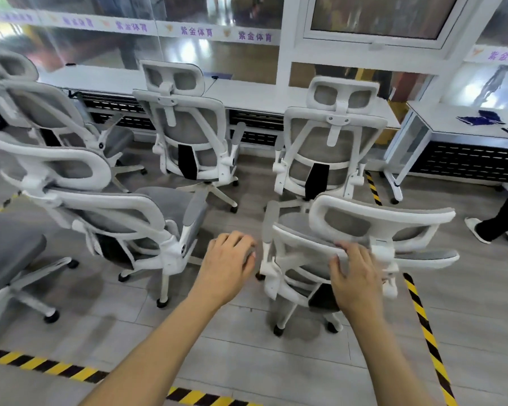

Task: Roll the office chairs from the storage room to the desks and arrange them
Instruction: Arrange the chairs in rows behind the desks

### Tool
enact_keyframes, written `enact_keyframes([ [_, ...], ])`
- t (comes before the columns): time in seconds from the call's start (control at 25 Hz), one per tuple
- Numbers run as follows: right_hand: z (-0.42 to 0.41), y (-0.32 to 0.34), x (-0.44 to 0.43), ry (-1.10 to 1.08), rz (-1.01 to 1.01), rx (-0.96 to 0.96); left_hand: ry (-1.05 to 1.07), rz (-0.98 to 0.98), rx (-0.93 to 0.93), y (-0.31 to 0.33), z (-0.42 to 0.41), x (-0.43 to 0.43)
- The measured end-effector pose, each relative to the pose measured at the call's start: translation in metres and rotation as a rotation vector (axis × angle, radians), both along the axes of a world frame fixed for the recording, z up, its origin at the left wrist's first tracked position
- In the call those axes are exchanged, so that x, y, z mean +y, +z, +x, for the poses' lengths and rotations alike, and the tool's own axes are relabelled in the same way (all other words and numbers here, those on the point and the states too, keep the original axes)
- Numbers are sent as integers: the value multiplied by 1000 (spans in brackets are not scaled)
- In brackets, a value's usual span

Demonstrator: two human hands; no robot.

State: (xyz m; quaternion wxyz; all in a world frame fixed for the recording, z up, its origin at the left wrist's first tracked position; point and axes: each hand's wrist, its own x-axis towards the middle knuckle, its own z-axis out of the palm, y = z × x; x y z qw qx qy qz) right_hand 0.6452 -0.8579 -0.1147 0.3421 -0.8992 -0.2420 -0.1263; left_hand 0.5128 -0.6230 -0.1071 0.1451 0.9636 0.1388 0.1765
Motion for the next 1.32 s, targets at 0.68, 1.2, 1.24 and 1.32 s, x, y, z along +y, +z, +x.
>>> enact_keyframes([
  [0.68, -193, 2, 381, 480, 6, 162, 375, -93, 59, 2, -243, 289],
  [1.2, -161, -56, 596, 454, -358, 147, 485, -242, 123, -26, -245, 550],
  [1.24, -163, -60, 604, 410, -351, 133, 468, -241, 137, -30, -243, 569],
  [1.32, -167, -68, 613, 299, -324, 105, 442, -251, 166, -35, -236, 606],
])
